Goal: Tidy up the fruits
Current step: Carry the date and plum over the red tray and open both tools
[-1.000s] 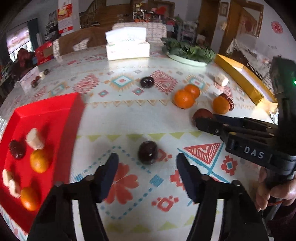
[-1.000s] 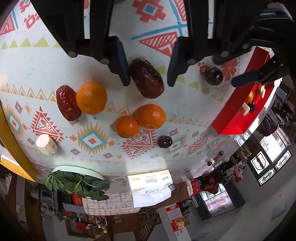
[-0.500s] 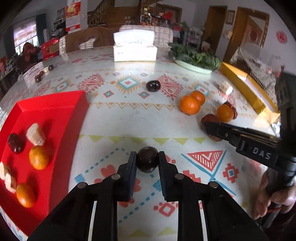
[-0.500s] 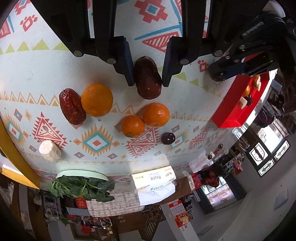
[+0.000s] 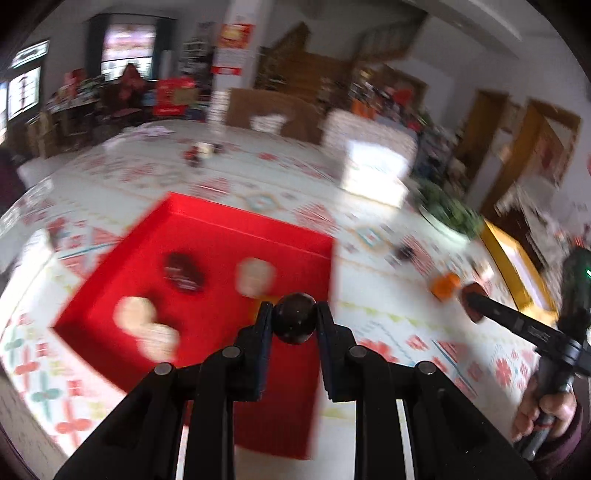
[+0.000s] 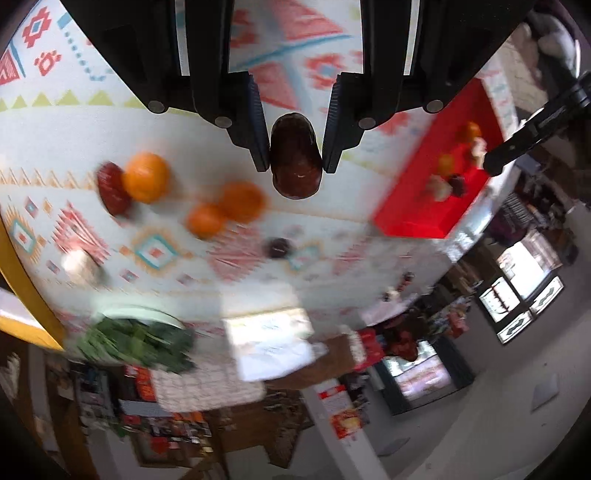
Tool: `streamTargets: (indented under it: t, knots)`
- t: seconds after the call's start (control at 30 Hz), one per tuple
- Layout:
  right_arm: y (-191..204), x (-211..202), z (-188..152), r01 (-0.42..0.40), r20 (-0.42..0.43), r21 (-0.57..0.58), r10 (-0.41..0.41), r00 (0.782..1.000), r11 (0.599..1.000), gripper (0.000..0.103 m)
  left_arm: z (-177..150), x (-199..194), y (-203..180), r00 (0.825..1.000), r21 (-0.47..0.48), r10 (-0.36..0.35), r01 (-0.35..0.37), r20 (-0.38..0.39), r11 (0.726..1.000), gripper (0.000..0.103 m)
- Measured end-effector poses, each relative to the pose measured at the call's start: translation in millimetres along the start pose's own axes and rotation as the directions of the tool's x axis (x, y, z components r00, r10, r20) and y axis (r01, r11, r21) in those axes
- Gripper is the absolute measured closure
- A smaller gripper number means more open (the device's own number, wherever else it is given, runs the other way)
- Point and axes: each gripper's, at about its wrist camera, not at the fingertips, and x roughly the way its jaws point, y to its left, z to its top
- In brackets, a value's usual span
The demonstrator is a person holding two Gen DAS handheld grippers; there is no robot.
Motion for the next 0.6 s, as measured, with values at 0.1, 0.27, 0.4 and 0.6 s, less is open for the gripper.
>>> streamTargets:
  t: [0.1, 0.27, 0.4, 0.6]
  knots:
    - [36, 0, 11, -0.052, -0.005, -0.052, 0.052, 0.999, 0.997, 0.071, 2, -7, 32, 0.999, -0.064, 0.031, -0.030, 0.013, 0.998, 0.081]
    - [98, 23, 19, -0.153, -0.065, -0.124, 0.146, 0.987, 0.980, 0.071, -5, -1, 56, 0.999, -0.102, 0.041, -0.042, -0.013, 0.994, 0.081]
    - [138, 55, 14, -0.177, -0.121, -0.180, 0.156, 0.980, 0.968, 0.071, -8, 10, 64, 0.999, -0.117, 0.030, -0.034, -0.039, 0.993, 0.081]
    - [161, 89, 12, -0.180, -0.174, -0.195, 0.147, 0.974, 0.964, 0.077, -13, 24, 70, 0.997, -0.118, 0.010, -0.018, -0.070, 0.993, 0.081]
